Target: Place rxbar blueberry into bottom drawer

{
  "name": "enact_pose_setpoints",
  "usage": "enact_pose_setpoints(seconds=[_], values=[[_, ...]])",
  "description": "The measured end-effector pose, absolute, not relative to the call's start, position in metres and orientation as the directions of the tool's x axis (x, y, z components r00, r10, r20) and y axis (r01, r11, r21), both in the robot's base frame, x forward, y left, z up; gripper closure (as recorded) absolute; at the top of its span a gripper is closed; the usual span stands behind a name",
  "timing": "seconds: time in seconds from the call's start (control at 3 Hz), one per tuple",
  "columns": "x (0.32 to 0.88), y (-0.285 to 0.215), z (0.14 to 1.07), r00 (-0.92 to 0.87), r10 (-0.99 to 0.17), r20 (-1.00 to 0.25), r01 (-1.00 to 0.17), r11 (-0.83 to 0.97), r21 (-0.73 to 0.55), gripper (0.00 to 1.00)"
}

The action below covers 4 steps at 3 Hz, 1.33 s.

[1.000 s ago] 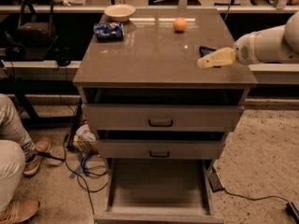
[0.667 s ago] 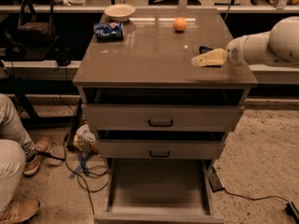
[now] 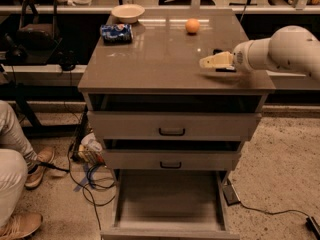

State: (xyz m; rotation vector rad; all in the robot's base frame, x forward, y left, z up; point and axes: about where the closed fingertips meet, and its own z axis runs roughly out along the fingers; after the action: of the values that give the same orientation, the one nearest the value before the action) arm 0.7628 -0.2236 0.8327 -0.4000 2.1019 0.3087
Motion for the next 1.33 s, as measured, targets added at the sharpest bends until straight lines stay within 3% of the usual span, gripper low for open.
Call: enact_pose_setpoints(seconds=[0.33, 1.33], values=[[0.776, -0.22, 0.828, -0.507, -0.141, -0.851, -0.363, 0.93, 0.062, 0.18], [0.781, -0.216, 0.819, -0.525, -0.125, -0.842, -0.339, 0.938, 0.071, 0.89]])
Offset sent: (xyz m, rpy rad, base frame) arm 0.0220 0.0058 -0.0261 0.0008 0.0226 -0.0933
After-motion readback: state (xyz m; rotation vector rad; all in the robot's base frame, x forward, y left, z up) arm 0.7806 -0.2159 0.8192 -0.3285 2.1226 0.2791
